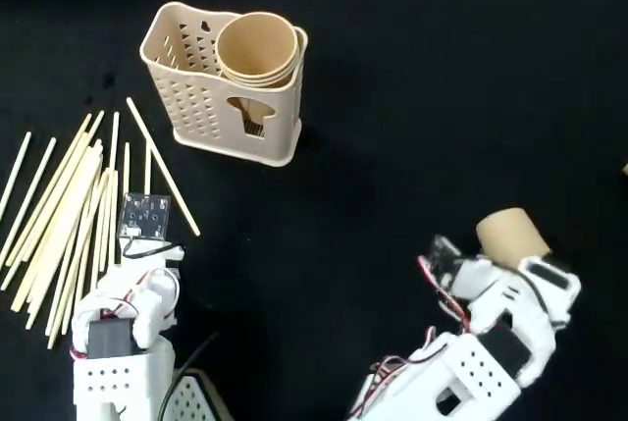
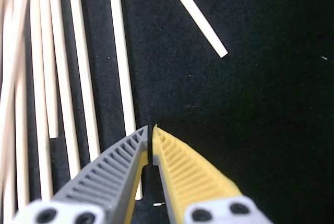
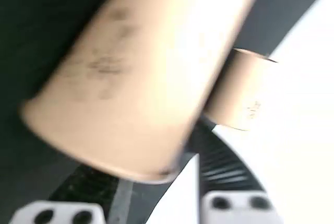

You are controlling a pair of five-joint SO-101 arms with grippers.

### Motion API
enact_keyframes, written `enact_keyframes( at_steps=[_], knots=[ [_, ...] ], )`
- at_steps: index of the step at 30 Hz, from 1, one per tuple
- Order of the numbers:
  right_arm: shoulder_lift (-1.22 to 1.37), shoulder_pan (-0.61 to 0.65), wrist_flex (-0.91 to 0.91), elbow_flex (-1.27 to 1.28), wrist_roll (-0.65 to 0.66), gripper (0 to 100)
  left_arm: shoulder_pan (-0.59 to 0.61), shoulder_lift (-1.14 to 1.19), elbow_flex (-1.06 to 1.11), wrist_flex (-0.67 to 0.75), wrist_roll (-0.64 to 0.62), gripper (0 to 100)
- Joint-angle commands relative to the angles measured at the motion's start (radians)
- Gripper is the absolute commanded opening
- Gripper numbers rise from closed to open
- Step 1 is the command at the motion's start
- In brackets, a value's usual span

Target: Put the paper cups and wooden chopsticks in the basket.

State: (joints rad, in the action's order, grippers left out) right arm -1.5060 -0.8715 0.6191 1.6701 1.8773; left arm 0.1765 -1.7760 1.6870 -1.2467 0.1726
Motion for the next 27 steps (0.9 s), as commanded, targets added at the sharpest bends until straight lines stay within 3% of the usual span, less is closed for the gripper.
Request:
enact_keyframes(
  at_steps=[1, 7, 12, 17, 27],
  knots=[
    [-0.038, 0.06, -0.023, -0.022, -0.147, 2.1, -0.007, -0.009, 0.013, -0.006, -0.008, 3],
    [-0.142, 0.089, 0.074, -0.082, -0.324, 1.2, -0.007, -0.009, 0.013, -0.006, -0.008, 3],
    [-0.199, 0.146, 0.394, -0.309, -0.522, 1.2, -0.007, -0.009, 0.013, -0.006, -0.008, 3],
    [-0.176, 0.313, 0.667, -0.587, -0.773, 1.2, -0.007, -0.009, 0.013, -0.006, -0.008, 3],
    [0.254, 0.601, 0.752, -1.041, -1.323, 1.2, -0.007, -0.009, 0.013, -0.006, -0.008, 3]
  ],
)
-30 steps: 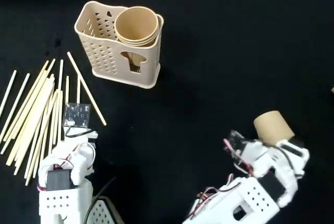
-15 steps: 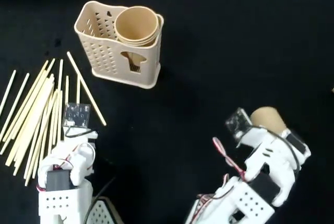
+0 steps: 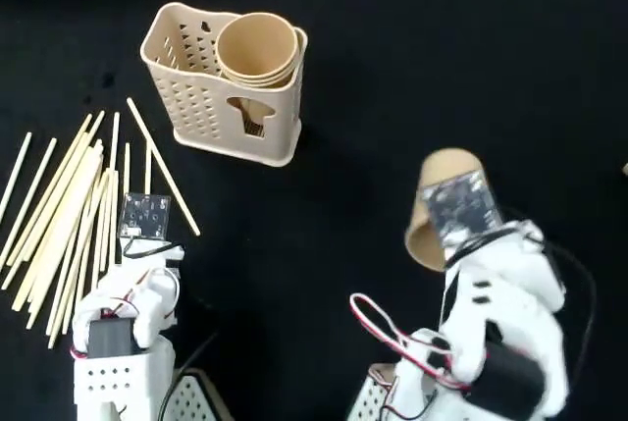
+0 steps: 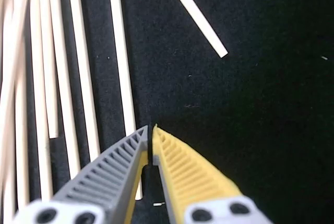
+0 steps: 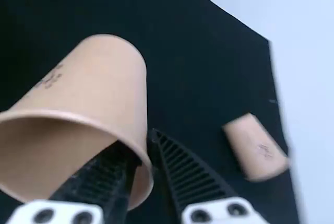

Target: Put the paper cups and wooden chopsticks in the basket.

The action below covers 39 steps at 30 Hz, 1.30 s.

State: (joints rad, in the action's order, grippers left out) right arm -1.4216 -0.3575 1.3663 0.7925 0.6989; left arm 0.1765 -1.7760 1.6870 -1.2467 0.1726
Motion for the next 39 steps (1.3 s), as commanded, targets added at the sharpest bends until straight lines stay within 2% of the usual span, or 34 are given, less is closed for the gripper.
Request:
enact_keyframes(
  at_steps=[1, 5, 12, 17, 21, 25, 39],
  knots=[
    [0.239, 0.127, 0.009, -0.223, -0.187, 1.2, -0.007, -0.009, 0.013, -0.006, -0.008, 3],
    [0.532, 0.299, 0.071, -0.501, -0.287, 1.2, -0.007, -0.009, 0.013, -0.006, -0.008, 3],
    [0.966, 0.519, 0.209, -1.075, -0.506, 1.2, -0.007, -0.009, 0.013, -0.006, -0.008, 3],
    [1.155, 0.655, 0.238, -1.445, -0.557, 1.2, -0.007, -0.009, 0.013, -0.006, -0.008, 3],
    [1.276, 0.706, 0.238, -1.659, -0.606, 1.2, -0.007, -0.009, 0.013, -0.006, -0.008, 3],
    [1.383, 0.71, 0.232, -1.719, -0.684, 1.3, -0.007, -0.009, 0.013, -0.006, -0.008, 3],
    [1.636, 0.706, 0.132, -1.732, -0.687, 1.5, -0.007, -0.009, 0.013, -0.006, -0.008, 3]
  ],
)
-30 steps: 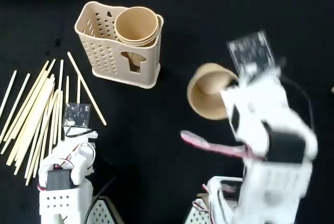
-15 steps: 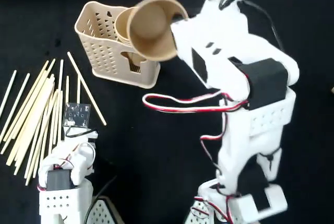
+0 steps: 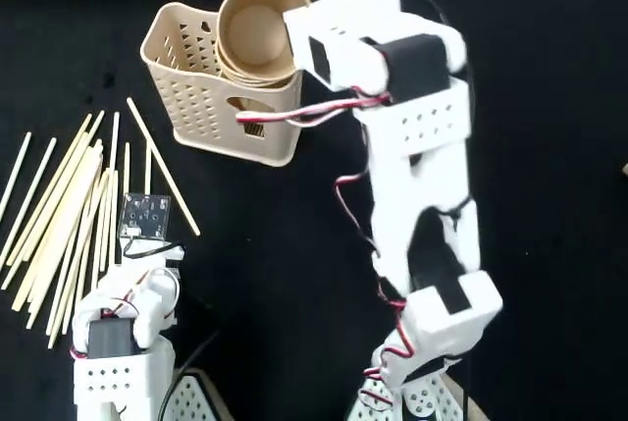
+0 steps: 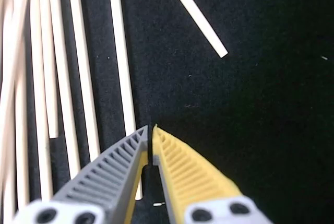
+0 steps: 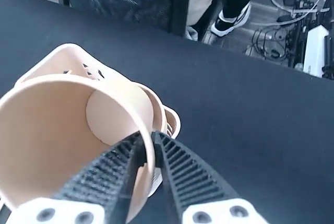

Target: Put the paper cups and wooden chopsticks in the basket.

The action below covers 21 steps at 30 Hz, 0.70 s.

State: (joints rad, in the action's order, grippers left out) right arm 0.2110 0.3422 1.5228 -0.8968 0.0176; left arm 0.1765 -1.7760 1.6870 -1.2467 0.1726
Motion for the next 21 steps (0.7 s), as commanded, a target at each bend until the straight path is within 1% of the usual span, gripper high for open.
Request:
enact_keyframes(
  at_steps=[1, 3, 4, 5, 7, 9, 11, 14, 18, 21],
  knots=[
    [0.015, 0.006, -0.025, -0.042, -0.006, 1.5, -0.007, -0.009, 0.013, -0.006, -0.008, 3],
    [0.03, 0.006, -0.025, -0.042, -0.006, 2.0, -0.007, -0.009, 0.013, -0.006, -0.008, 3],
    [0.038, 0.006, -0.025, -0.042, -0.006, 3.8, -0.007, -0.009, 0.013, -0.006, -0.008, 3],
    [0.044, 0.009, -0.025, -0.042, -0.008, 7.0, -0.007, -0.009, 0.013, -0.006, -0.008, 3],
    [0.051, 0.012, -0.026, -0.042, -0.023, 16.6, -0.007, -0.009, 0.013, -0.006, -0.008, 3],
    [0.047, 0.025, -0.055, -0.044, -0.089, 26.0, -0.007, -0.009, 0.013, -0.006, -0.008, 3],
    [0.039, 0.021, -0.094, -0.054, -0.13, 30.8, -0.007, -0.009, 0.013, -0.006, -0.008, 3],
    [0.027, 0.034, -0.118, -0.097, -0.137, 29.4, -0.007, -0.009, 0.013, -0.006, -0.008, 3],
    [0.03, 0.084, -0.1, -0.176, -0.135, 28.9, -0.007, -0.009, 0.013, -0.006, -0.008, 3],
    [0.035, 0.132, -0.098, -0.168, -0.132, 28.8, -0.007, -0.009, 0.013, -0.006, -0.008, 3]
  ],
)
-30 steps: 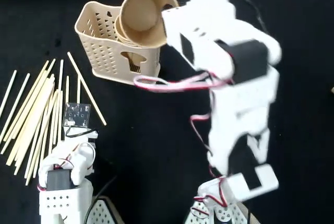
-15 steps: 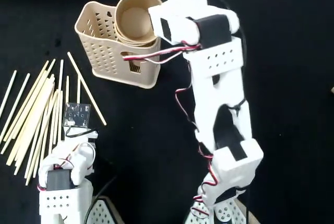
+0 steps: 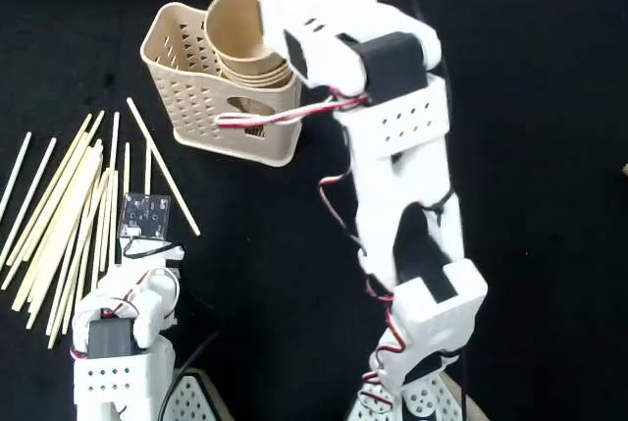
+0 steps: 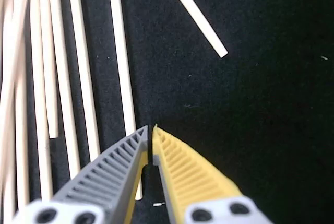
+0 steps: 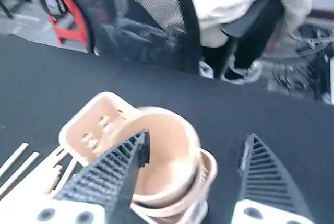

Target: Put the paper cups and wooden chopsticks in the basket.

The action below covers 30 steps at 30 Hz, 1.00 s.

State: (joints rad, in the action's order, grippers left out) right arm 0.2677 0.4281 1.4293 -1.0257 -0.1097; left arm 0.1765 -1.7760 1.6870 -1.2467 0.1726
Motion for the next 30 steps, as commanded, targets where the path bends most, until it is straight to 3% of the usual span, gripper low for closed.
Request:
enact_keyframes(
  at_steps=[1, 6, 9, 12, 15, 23, 26, 30],
  knots=[
    [-0.016, 0.058, -0.011, -0.028, -0.005, 28.8, -0.007, -0.009, 0.013, -0.006, -0.008, 3],
    [-0.016, 0.028, -0.003, -0.044, -0.005, 25.9, -0.007, -0.009, 0.013, -0.006, -0.008, 3],
    [-0.047, -0.092, 0.078, -0.081, 0.04, 25.1, -0.007, -0.009, 0.013, -0.006, -0.008, 3],
    [-0.09, -0.23, 0.296, -0.102, 0.166, 25.1, -0.007, -0.009, 0.013, -0.006, -0.008, 3],
    [-0.17, -0.453, 0.341, 0.001, 0.276, 25.1, -0.007, -0.009, 0.013, -0.006, -0.008, 3],
    [-0.401, -1.108, 0.295, 0.374, 0.399, 25.1, -0.007, -0.009, 0.013, -0.006, -0.008, 3],
    [-0.407, -1.263, 0.218, 0.521, 0.474, 25.1, -0.007, -0.009, 0.013, -0.006, -0.008, 3],
    [-0.389, -1.373, 0.037, 0.74, 0.566, 25.2, -0.007, -0.009, 0.013, -0.006, -0.008, 3]
  ],
)
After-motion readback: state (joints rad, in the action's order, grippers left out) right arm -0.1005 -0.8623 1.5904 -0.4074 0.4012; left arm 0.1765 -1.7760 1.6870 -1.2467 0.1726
